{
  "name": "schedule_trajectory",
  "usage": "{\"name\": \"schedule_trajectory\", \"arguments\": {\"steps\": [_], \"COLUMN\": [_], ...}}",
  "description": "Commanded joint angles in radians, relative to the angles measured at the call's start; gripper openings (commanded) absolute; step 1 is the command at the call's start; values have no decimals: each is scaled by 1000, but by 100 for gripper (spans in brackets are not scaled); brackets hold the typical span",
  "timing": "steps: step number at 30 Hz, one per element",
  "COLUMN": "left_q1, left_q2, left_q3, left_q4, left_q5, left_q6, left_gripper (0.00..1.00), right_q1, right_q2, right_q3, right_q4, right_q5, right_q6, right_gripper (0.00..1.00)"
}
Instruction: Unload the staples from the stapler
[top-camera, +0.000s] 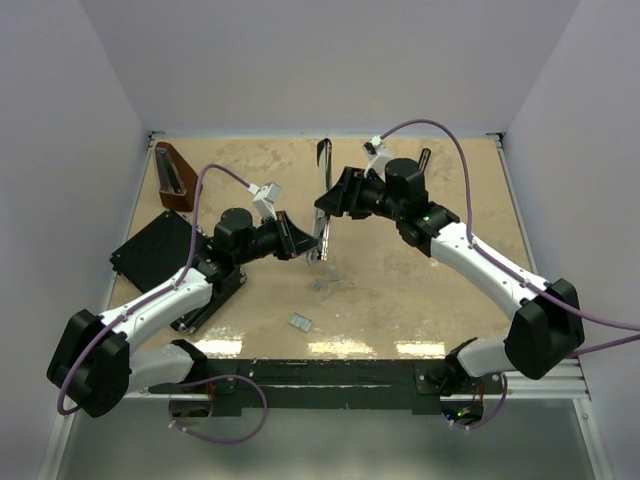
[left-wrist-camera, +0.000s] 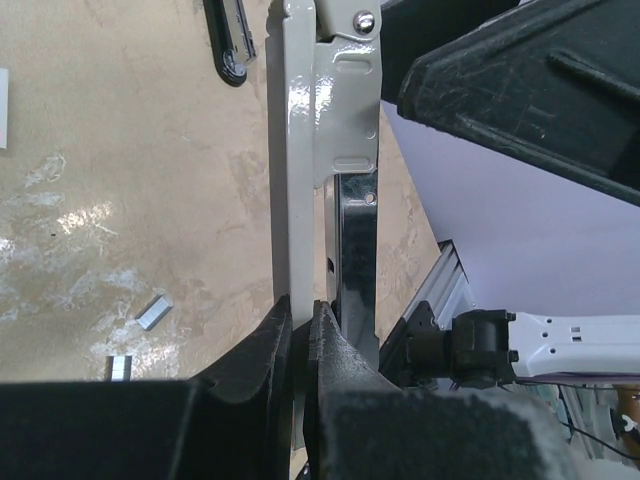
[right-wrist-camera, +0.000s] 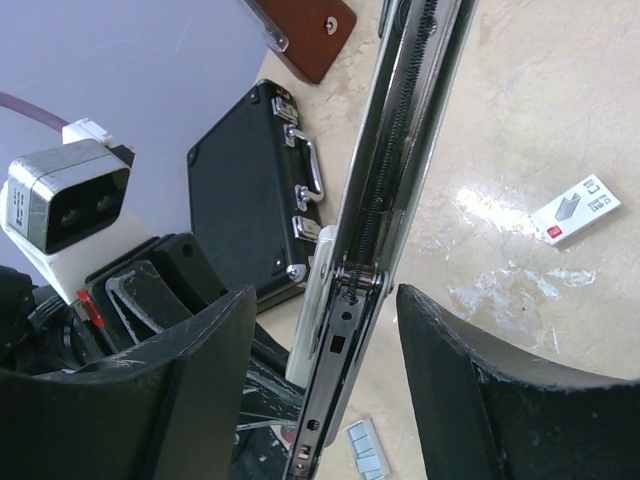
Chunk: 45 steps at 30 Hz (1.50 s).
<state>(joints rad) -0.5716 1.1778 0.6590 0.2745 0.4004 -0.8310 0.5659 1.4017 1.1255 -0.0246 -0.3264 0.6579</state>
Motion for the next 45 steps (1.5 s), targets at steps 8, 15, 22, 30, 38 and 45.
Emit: {"name": "schedule_trajectory", "arguments": {"steps": [8, 15, 22, 30, 38, 45], "left_q1": [3, 3, 3, 3, 3, 3], "left_q2": [-37, -46, -37, -38, -34, -30], "left_q3": [24, 31, 44, 74, 209, 306], "left_q4": [147, 132, 77, -85, -363, -576], "left_q5": [26, 22, 25, -15, -159, -397], "left_q6": [-19, 4, 36, 156, 392, 598], "left_gripper": [0, 0, 28, 57, 85, 100], "right_q1": [38, 43, 46, 8, -119, -172], "right_q2": [8, 26, 46, 98, 218, 413], "right_q3": [-21, -29, 0, 120, 246, 416], "right_q4": [61, 72, 37, -43, -144, -317], "right_q5": [79, 78, 93, 147, 220, 352], "right_q6": [34, 40, 9, -41, -104, -190], "right_gripper": [52, 25, 0, 0, 0, 0]}}
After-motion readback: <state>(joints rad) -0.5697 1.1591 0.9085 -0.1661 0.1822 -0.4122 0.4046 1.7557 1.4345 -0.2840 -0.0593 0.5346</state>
